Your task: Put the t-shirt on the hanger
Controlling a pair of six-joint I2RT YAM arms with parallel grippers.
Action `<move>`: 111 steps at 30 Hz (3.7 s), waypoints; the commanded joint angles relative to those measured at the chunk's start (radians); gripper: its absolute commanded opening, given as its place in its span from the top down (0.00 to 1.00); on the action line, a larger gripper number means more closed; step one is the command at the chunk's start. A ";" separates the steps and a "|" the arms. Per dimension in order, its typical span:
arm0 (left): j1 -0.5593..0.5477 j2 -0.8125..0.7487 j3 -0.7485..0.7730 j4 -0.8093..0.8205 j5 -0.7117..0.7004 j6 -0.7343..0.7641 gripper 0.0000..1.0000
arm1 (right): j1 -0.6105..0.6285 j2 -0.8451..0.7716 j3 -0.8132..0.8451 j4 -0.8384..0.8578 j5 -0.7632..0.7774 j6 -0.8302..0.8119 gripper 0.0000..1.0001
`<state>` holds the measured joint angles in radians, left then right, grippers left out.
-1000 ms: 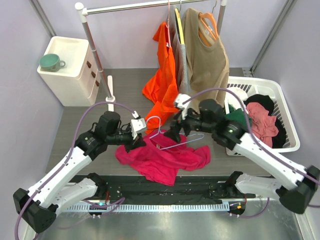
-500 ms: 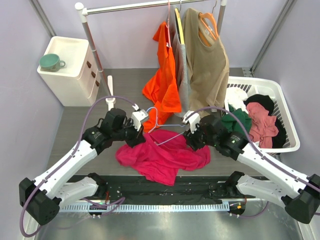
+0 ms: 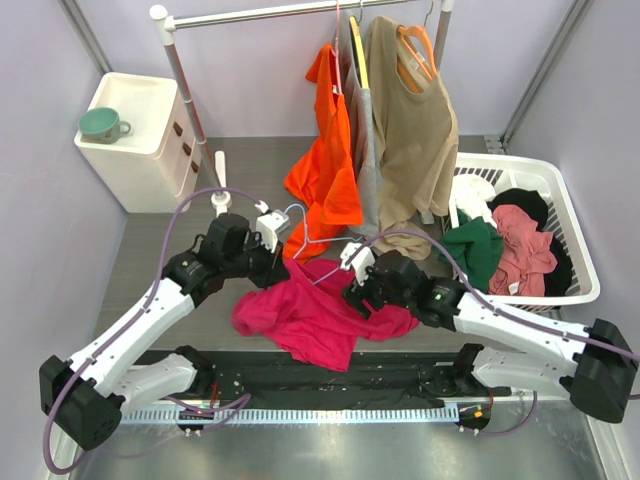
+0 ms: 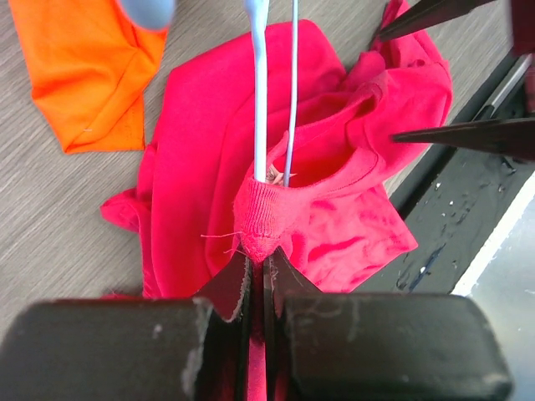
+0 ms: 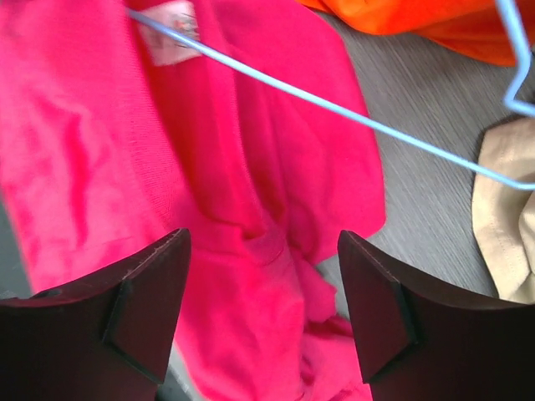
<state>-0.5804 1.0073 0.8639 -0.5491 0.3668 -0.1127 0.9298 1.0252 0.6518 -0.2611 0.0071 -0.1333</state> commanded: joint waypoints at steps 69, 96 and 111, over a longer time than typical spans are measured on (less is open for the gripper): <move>0.056 -0.070 0.141 -0.375 0.087 0.846 1.00 | -0.626 0.098 0.413 -0.636 -0.851 -0.404 0.99; -0.059 -0.122 0.320 -0.262 0.172 0.636 1.00 | -0.398 0.102 0.781 -0.865 -0.627 -0.508 0.43; -0.059 -0.093 0.365 -0.265 0.230 0.627 1.00 | -0.129 0.226 0.816 -0.725 -0.552 -0.454 0.71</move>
<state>-0.6365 0.9092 1.1786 -0.8577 0.5468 0.5304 0.7464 1.2133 1.4094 -1.0657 -0.5617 -0.6163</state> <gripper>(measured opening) 0.024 0.351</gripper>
